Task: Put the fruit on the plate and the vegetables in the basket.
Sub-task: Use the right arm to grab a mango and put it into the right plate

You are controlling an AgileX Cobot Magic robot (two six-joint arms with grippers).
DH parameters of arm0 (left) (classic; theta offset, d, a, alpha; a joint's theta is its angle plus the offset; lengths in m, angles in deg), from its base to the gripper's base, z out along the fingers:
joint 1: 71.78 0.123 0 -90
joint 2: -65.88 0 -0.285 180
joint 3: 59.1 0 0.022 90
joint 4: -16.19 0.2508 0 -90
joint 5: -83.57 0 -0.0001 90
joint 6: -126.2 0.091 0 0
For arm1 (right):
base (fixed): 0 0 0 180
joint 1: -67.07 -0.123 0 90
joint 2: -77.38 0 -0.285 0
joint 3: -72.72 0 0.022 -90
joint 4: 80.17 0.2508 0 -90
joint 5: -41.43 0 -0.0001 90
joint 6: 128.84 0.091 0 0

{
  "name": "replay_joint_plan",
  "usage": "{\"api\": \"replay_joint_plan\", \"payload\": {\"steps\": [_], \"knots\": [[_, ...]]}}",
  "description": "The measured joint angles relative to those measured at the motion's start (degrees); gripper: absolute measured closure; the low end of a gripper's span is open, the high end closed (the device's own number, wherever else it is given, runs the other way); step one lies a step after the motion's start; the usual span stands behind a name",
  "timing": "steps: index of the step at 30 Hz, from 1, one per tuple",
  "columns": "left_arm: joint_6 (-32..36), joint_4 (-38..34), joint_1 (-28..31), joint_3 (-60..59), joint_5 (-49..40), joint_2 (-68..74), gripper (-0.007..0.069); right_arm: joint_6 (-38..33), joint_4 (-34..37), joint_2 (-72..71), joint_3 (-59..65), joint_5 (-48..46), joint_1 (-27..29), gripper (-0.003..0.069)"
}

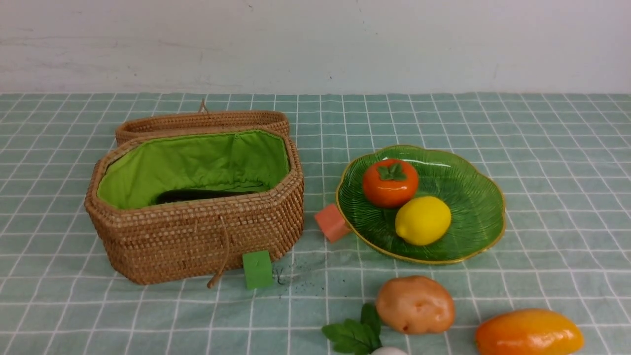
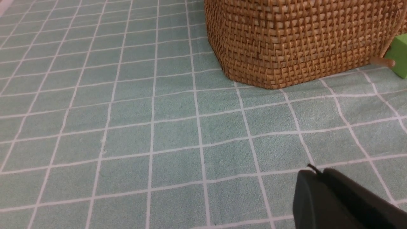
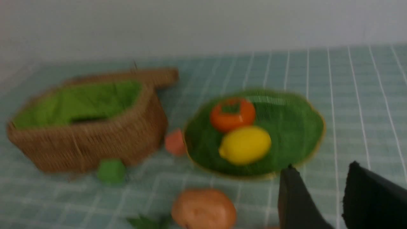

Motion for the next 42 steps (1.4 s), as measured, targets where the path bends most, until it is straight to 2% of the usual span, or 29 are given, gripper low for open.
{"api": "replay_joint_plan", "payload": {"steps": [4, 10, 16, 19, 21, 22, 23, 25, 26, 28, 29, 30, 31, 32, 34, 35, 38, 42], "knots": [[0.00, 0.00, 0.00, 0.00, 0.00, 0.00, 0.0599, 0.27, -4.16, 10.32, -1.54, -5.04, 0.00, 0.0418], [0.00, 0.00, 0.00, 0.00, 0.00, 0.00, 0.0596, 7.73, 2.89, 27.36, -1.68, -7.35, 0.00, 0.0418], [0.00, 0.00, 0.00, 0.00, 0.00, 0.00, 0.0594, 16.52, 3.38, 37.07, -1.68, -7.10, 0.00, 0.0396], [0.00, 0.00, 0.00, 0.00, 0.00, 0.00, 0.0589, 21.01, 2.36, 41.30, -2.33, -7.37, 0.00, 0.0345], [0.00, 0.00, 0.00, 0.00, 0.00, 0.00, 0.0586, 24.40, 2.03, 44.19, -3.16, -8.55, 0.00, 0.0259], [0.00, 0.00, 0.00, 0.00, 0.00, 0.00, 0.0586, 24.40, 2.01, 44.39, -3.21, -8.55, 0.00, 0.0259], [0.00, 0.00, 0.00, 0.00, 0.00, 0.00, 0.0585, 28.32, 1.70, 45.82, -3.41, -8.75, 0.00, 0.0174], [0.00, 0.00, 0.00, 0.00, 0.00, 0.00, 0.0585, 30.91, 1.37, 46.57, -3.41, -8.59, 0.00, 0.0130], [0.00, 0.00, 0.00, 0.00, 0.00, 0.00, 0.0585, 36.82, 1.01, 47.35, -3.41, -7.78, 0.00, 0.0055], [0.00, 0.00, 0.00, 0.00, 0.00, 0.00, 0.0583, 40.56, 0.86, 47.58, -3.36, -6.77, 0.00, 0.0022], [0.00, 0.00, 0.00, 0.00, 0.00, 0.00, 0.0581, 49.07, 0.28, 47.81, -3.14, -3.82, 0.00, -0.0013], [0.00, 0.00, 0.00, 0.00, 0.00, 0.00, 0.0580, 53.62, -0.37, 47.86, -2.78, -2.10, 0.00, -0.0019], [0.00, 0.00, 0.00, 0.00, 0.00, 0.00, 0.0579, 54.53, -0.53, 47.86, -2.72, -1.80, 0.00, -0.0019], [0.00, 0.00, 0.00, 0.00, 0.00, 0.00, 0.0575, 62.01, -2.26, 48.17, -2.33, 0.57, 0.00, -0.0015], [0.00, 0.00, 0.00, 0.00, 0.00, 0.00, 0.0574, 65.42, -3.42, 48.54, -2.19, 1.29, 0.00, -0.0008], [0.00, 0.00, 0.00, 0.00, 0.00, 0.00, 0.0572, 70.07, -5.77, 49.64, -2.11, 1.65, -0.24, 0.0011], [0.00, 0.00, 0.00, 0.00, 0.00, 0.00, 0.0567, 74.29, -8.03, 51.85, -2.04, 1.65, -1.78, 0.0046], [0.00, 0.00, 0.00, 0.00, 0.00, 0.00, 0.0564, 75.64, -8.34, 54.88, -2.04, 2.49, -4.57, 0.0067]]}}
